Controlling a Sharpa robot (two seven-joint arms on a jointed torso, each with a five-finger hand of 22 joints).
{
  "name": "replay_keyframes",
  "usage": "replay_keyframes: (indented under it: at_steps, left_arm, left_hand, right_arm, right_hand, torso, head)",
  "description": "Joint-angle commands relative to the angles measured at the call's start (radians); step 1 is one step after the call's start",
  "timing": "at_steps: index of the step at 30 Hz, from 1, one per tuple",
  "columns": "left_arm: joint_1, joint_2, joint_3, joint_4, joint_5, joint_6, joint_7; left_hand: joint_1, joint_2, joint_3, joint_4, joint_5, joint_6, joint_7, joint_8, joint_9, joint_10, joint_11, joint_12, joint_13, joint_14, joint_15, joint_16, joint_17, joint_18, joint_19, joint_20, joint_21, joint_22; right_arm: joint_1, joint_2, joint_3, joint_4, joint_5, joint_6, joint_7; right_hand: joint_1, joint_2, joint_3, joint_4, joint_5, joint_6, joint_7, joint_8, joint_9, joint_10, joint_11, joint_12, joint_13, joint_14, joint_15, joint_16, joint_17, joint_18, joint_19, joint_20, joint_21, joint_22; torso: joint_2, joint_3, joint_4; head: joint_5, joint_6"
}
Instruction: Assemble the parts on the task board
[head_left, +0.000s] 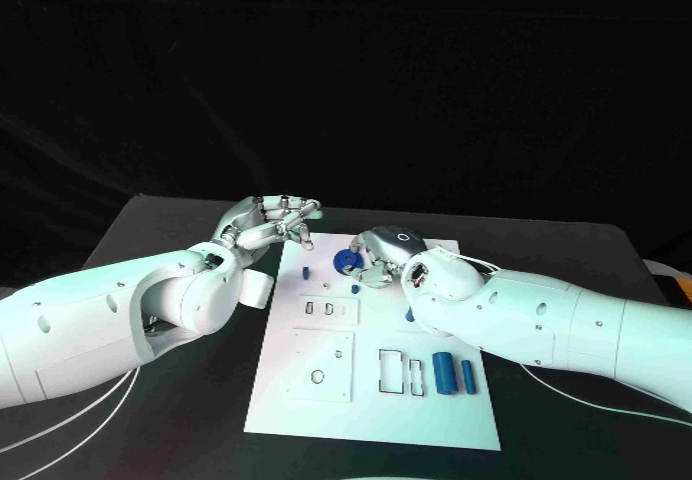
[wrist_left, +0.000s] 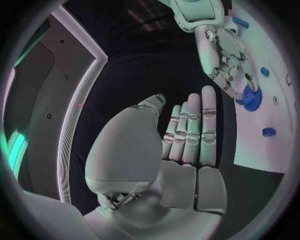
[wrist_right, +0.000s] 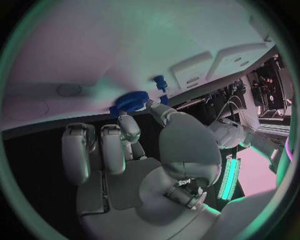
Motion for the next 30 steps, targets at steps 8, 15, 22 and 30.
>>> replay_keyframes:
  at_steps: [8, 15, 22, 30]
  left_arm:
    - [0.001, 0.0, 0.001, 0.002, 0.002, 0.01, 0.004]
    - [0.001, 0.0, 0.001, -0.001, 0.002, 0.011, 0.006]
    - [0.001, 0.002, 0.001, -0.016, 0.002, 0.021, 0.012]
    - [0.0, 0.01, -0.001, -0.046, 0.002, 0.059, 0.022]
  left_hand:
    - [-0.003, 0.01, -0.001, -0.004, -0.005, -0.004, 0.0, 0.005, 0.001, -0.009, 0.001, 0.007, 0.001, -0.007, -0.003, 0.007, -0.001, 0.005, -0.007, 0.002, 0.004, 0.001]
    - [-0.003, 0.01, -0.001, -0.004, -0.005, -0.004, 0.0, 0.005, 0.001, -0.009, 0.001, 0.007, 0.001, -0.007, -0.003, 0.007, -0.001, 0.005, -0.007, 0.002, 0.004, 0.001]
    - [-0.004, 0.009, -0.002, -0.003, -0.005, -0.004, -0.001, 0.008, 0.003, -0.01, 0.002, 0.015, 0.002, -0.027, 0.0, -0.005, -0.009, 0.004, -0.029, 0.006, 0.0, 0.0]
    - [0.003, 0.011, 0.003, -0.002, -0.005, 0.003, -0.004, 0.018, 0.01, 0.01, 0.002, 0.05, 0.004, -0.089, 0.013, -0.155, -0.097, 0.005, -0.133, 0.025, -0.121, -0.072]
  right_arm:
    - [0.0, -0.005, -0.001, 0.0, 0.034, 0.046, 0.009]
    - [0.003, -0.032, 0.0, 0.023, 0.051, -0.002, 0.022]
    - [0.029, -0.118, 0.004, 0.088, 0.261, -0.135, 0.163]
    - [0.069, -0.26, 0.007, 0.152, 0.713, -0.022, 0.432]
  right_hand:
    - [-0.007, 0.002, 0.007, 0.003, 0.011, 0.01, 0.002, -0.008, -0.002, 0.002, 0.002, 0.0, 0.004, 0.054, 0.007, -0.002, 0.014, -0.014, 0.007, 0.007, -0.003, 0.142]
    - [0.001, 0.006, 0.015, -0.003, 0.019, 0.016, 0.002, -0.009, -0.002, 0.006, 0.002, 0.004, 0.01, 0.055, 0.007, -0.001, 0.017, -0.015, 0.01, 0.007, 0.001, 0.146]
    - [0.049, 0.006, 0.045, -0.045, 0.042, 0.016, 0.0, -0.023, -0.009, 0.0, -0.001, -0.002, 0.002, 0.046, 0.004, -0.018, -0.019, -0.007, -0.01, 0.006, -0.025, 0.122]
    - [0.217, 0.009, 0.094, -0.171, 0.016, 0.071, -0.028, -0.017, -0.017, -0.055, -0.03, -0.089, -0.098, 0.018, -0.021, -0.082, -0.119, 0.016, -0.07, -0.017, -0.108, 0.051]
  torso:
    - [0.0, 0.0, 0.0011]
    - [-0.002, 0.0002, 0.0003]
    - [-0.007, 0.001, -0.0049]
    - [-0.02, 0.0062, -0.0148]
  head:
    - [-0.004, 0.0]
    - [-0.005, 0.001]
    - [-0.01, 0.01]
    - [-0.012, 0.013]
